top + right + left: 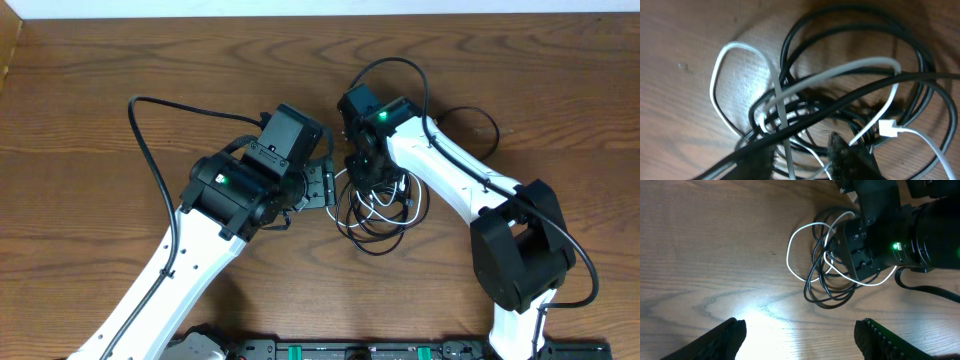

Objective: Untangle cables

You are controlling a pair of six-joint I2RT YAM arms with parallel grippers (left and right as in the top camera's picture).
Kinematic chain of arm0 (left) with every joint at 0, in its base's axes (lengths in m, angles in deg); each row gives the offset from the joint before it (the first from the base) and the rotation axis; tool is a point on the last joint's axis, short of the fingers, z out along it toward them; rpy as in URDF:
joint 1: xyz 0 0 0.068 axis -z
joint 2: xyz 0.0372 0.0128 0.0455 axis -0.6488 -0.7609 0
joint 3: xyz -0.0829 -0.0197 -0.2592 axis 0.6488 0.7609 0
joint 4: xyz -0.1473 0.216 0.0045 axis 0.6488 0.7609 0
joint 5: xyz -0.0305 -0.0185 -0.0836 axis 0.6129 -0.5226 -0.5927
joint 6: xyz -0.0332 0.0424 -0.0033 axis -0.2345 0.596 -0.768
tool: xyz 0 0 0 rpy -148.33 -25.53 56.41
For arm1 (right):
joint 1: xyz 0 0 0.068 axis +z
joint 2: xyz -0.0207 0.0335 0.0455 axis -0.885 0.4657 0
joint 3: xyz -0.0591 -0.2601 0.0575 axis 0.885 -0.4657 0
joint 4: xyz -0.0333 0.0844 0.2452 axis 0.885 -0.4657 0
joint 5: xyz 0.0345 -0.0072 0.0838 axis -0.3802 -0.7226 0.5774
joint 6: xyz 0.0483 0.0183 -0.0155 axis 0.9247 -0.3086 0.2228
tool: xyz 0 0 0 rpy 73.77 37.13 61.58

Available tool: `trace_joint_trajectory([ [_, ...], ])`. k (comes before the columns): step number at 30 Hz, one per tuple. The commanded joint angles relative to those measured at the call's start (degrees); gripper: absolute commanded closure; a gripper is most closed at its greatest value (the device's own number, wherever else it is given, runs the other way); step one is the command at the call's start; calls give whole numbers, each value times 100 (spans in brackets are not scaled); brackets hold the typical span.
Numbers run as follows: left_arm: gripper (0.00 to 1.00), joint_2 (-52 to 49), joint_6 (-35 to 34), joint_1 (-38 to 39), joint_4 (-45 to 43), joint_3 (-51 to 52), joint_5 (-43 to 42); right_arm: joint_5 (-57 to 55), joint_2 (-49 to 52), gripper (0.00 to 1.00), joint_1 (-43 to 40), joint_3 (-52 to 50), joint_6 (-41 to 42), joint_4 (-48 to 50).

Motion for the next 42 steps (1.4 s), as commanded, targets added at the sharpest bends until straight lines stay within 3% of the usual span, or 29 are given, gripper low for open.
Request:
trace_joint_trajectory([
  [1, 25, -35, 15, -13, 2, 2, 96, -59, 33, 84, 17, -20, -35, 79],
  [2, 25, -35, 15, -13, 2, 2, 96, -59, 33, 96, 17, -20, -35, 76],
  [3, 25, -35, 15, -13, 0, 2, 96, -57, 33, 99, 17, -20, -35, 72],
  [9, 25, -35, 15, -13, 0, 2, 96, -57, -197, 99, 17, 245, -35, -343],
  [15, 25, -35, 15, -13, -2, 2, 96, -59, -1102, 99, 2, 1478, -37, -1034],
  [22, 25, -35, 15, -13, 0, 2, 96, -691, -2459, 99, 2, 2793, -35, -599],
  [32, 25, -35, 15, -13, 0, 2, 96, -2385, -4009, 99, 2, 2949, -35, 638],
  [42, 25, -35, 13, -13, 0, 2, 94, -2468, -3928, 99, 2, 2938, 308, -50],
])
